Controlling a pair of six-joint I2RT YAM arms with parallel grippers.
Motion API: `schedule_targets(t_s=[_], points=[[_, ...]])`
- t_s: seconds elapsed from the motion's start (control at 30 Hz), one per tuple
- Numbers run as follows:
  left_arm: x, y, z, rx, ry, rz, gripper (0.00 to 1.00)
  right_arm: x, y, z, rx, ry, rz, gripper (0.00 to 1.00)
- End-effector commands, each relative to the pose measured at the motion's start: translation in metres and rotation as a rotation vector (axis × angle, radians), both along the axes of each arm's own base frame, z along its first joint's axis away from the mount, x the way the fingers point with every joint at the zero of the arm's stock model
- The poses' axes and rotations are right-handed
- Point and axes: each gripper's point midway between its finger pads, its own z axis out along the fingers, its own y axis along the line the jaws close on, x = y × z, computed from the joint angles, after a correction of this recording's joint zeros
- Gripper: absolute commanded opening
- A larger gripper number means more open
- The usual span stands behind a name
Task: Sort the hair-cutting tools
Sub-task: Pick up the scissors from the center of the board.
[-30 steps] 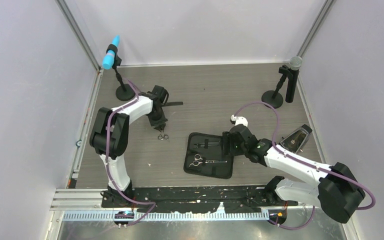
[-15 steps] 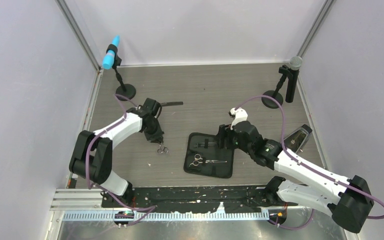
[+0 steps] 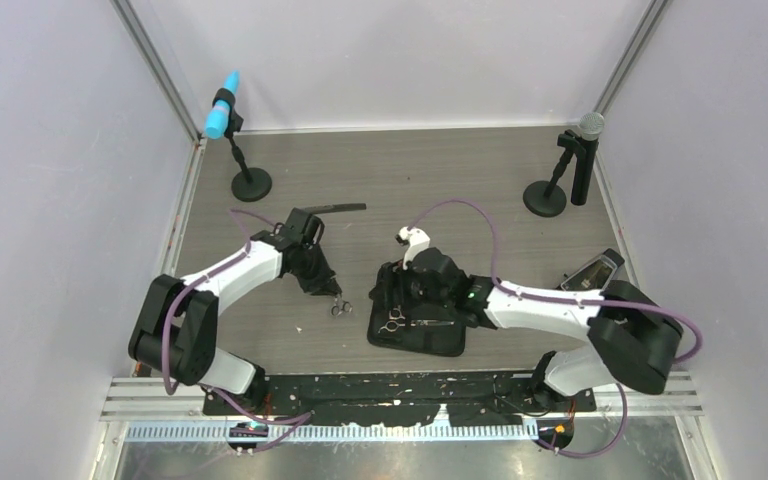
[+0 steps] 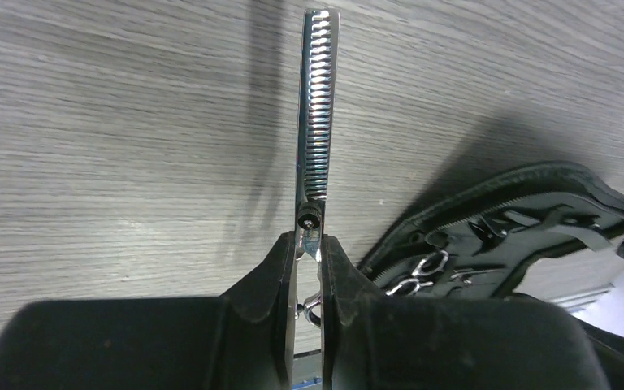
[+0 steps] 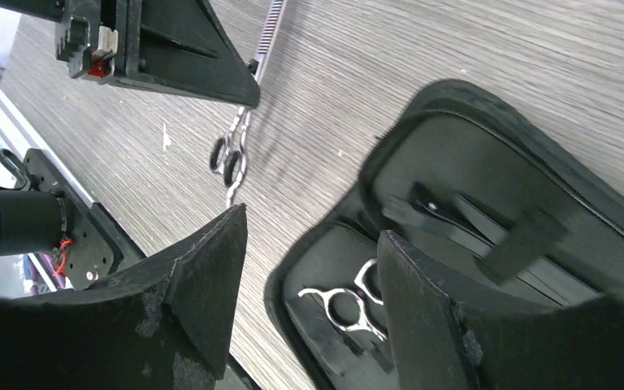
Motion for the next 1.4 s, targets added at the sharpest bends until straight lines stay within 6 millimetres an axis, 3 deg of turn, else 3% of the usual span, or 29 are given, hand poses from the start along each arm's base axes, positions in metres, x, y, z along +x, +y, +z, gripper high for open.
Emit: schedule_targets(t_s=[0.0,0.07,0.1,0.13,0.27,0.5,0.63,0.77,0.8,0.83,0.97,1.07,1.23,1.37], points=[[0.007,-0.018,0.022,-0.113,-0.067,0.024,0.0,0.009,0.051,0.046,0.196,-0.04,0.049,0.67],[0.008,-0.018,0.025,-0.121,-0.074,0.03,0.0,0.004,0.064,0.04,0.2,-0.01,0.061,0.67],[0.007,-0.02,0.025,-0.128,-0.072,0.029,0.0,0.004,0.068,0.024,0.176,0.016,0.061,0.67],[0.007,-0.021,0.026,-0.138,-0.07,0.03,0.0,0.003,0.074,0.029,0.196,0.02,0.061,0.67],[0.006,-0.029,0.033,-0.189,-0.075,0.042,0.0,-0.002,0.092,0.01,0.199,0.075,0.066,0.67],[0.001,-0.034,0.042,-0.248,-0.089,0.073,0.0,-0.005,0.105,-0.006,0.172,0.1,0.07,0.6],[-0.002,-0.038,0.047,-0.289,-0.1,0.094,0.0,-0.004,0.105,-0.004,0.182,0.094,0.065,0.47],[-0.002,-0.04,0.053,-0.333,-0.128,0.128,0.0,-0.006,0.105,0.0,0.193,0.094,0.075,0.23],[-0.002,-0.04,0.054,-0.338,-0.135,0.132,0.02,-0.007,0.103,0.001,0.193,0.091,0.078,0.13],[-0.002,-0.04,0.056,-0.342,-0.142,0.132,0.06,-0.008,0.1,0.004,0.196,0.086,0.079,0.07],[0.002,-0.037,0.073,-0.333,-0.218,0.097,0.31,-0.01,0.081,0.013,0.18,0.059,0.067,0.05],[0.005,-0.025,0.087,-0.259,-0.295,0.055,0.44,-0.007,0.052,0.022,0.151,0.039,0.023,0.05],[0.008,-0.013,0.103,-0.162,-0.414,-0.053,0.5,0.003,0.001,0.031,0.108,0.015,-0.047,0.05],[-0.005,-0.03,0.099,-0.128,-0.409,-0.233,0.5,0.0,-0.045,0.03,0.077,0.036,-0.081,0.05]])
